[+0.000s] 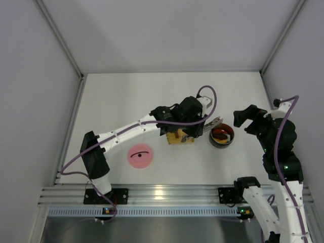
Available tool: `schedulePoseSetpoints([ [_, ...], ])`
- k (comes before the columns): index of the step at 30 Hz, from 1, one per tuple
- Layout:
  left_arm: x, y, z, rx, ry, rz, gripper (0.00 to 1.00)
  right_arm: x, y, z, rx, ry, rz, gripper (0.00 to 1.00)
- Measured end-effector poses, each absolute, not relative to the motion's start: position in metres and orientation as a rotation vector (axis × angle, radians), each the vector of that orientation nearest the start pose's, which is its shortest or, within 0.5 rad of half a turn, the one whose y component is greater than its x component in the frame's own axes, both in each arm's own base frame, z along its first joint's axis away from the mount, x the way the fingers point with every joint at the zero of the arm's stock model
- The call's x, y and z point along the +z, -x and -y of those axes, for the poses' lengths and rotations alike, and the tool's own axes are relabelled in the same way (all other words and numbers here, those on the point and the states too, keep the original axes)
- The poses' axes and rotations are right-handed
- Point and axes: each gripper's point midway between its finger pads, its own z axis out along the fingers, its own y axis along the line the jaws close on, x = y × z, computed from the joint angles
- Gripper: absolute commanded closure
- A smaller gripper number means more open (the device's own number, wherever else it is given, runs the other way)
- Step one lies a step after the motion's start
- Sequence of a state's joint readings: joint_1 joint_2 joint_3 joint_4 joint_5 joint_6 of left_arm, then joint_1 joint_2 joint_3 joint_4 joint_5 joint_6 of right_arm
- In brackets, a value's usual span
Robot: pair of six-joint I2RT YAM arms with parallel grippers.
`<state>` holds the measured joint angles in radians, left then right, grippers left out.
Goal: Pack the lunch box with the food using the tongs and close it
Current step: Place the fake food in the packing box.
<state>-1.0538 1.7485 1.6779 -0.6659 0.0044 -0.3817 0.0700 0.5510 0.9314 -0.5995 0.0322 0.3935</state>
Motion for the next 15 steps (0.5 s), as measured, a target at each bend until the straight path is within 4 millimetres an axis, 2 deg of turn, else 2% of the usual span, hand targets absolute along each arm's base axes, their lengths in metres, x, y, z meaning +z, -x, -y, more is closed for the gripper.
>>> schedulePoseSetpoints([
  [9, 0.184, -0.221, 0.432, -0.677, -0.850, -2.353, 0.73, 0.306, -0.235, -0.027, 0.302, -0.313, -1.775, 0.02],
  [15, 0.176, -0.221, 0.435, -0.671, -0.863, -2.364, 0.62, 0.306, -0.235, -0.027, 0.302, -0.313, -1.776, 0.02],
])
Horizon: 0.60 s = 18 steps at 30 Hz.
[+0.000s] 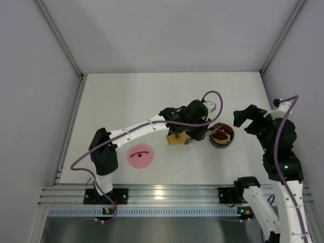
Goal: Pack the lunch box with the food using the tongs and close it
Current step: Place the fake food in the packing box.
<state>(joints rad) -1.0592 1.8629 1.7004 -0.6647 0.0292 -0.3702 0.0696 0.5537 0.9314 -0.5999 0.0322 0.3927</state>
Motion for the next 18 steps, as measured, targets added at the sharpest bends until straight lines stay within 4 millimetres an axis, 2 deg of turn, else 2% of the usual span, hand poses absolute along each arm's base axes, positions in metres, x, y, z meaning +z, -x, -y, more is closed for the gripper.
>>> schedulePoseSetpoints([
  [7, 0.1793, -0.2222, 0.4364, -0.675, -0.865, -2.352, 0.52, 0.3058, -0.2351, -0.0268, 0.302, -0.313, -1.776, 0.02],
  [18, 0.1858, -0.2270, 0.4324, -0.647, -0.841, -2.329, 0.52, 0.3060, -0.2350, -0.0267, 0.302, -0.313, -1.775, 0.02],
])
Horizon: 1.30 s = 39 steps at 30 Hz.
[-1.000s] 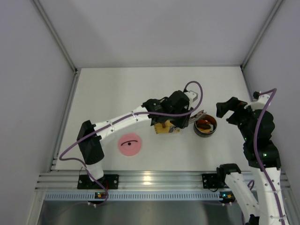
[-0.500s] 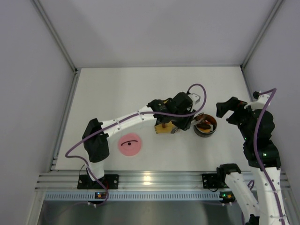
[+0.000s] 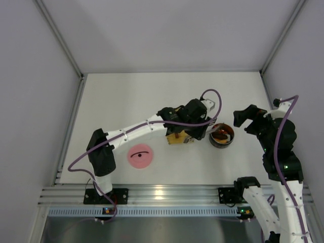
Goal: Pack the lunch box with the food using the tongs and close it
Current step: Place the fake food in the packing box, then pick up the fake food from the plate.
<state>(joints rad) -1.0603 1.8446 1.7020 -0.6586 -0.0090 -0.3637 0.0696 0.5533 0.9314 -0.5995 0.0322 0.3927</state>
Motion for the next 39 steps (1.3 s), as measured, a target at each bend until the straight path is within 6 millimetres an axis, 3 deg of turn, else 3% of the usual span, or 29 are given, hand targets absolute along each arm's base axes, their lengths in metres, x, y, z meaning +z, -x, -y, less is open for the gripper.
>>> schedulePoseSetpoints([
  [5, 0.218, -0.230, 0.404, -0.593, -0.757, -2.265, 0.51, 0.306, -0.235, -0.027, 0.302, -0.313, -1.775, 0.02],
  [8, 0.244, -0.230, 0.376, -0.554, -0.667, -2.220, 0.51, 0.306, -0.235, -0.027, 0.303, -0.313, -1.773, 0.02],
  [11, 0.255, -0.226, 0.348, -0.516, -0.584, -2.204, 0.51, 0.307, -0.234, -0.027, 0.305, -0.312, -1.772, 0.02],
  [14, 0.242, -0.218, 0.322, -0.467, -0.538, -2.241, 0.52, 0.306, -0.234, -0.028, 0.311, -0.310, -1.775, 0.02],
  [20, 0.180, -0.199, 0.283, -0.312, -0.533, -2.394, 0.52, 0.303, -0.234, -0.030, 0.318, -0.307, -1.782, 0.02],
  [24, 0.156, -0.187, 0.265, -0.258, -0.519, -2.460, 0.52, 0.296, -0.235, -0.031, 0.324, -0.312, -1.797, 0.02],
  [30, 0.154, -0.182, 0.261, -0.276, -0.493, -2.474, 0.53, 0.295, -0.235, -0.031, 0.327, -0.311, -1.800, 0.02],
  [39, 0.155, -0.179, 0.271, -0.341, -0.505, -2.474, 0.53, 0.296, -0.234, -0.031, 0.327, -0.310, -1.796, 0.02],
])
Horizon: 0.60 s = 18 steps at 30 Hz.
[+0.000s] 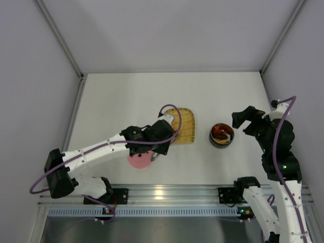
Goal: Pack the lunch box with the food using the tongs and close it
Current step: Pick up the fake food from the plate.
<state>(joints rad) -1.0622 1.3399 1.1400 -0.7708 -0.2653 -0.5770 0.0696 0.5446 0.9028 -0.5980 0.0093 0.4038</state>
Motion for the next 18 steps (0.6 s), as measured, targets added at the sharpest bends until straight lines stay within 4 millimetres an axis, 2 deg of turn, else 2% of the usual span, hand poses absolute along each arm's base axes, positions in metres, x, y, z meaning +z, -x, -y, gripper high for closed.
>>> schedulePoseSetpoints([
  [18, 0.135, -0.181, 0.272, -0.276, -0.520, -2.511, 0.53, 0.296, -0.234, -0.031, 0.326, -0.309, -1.797, 0.02],
])
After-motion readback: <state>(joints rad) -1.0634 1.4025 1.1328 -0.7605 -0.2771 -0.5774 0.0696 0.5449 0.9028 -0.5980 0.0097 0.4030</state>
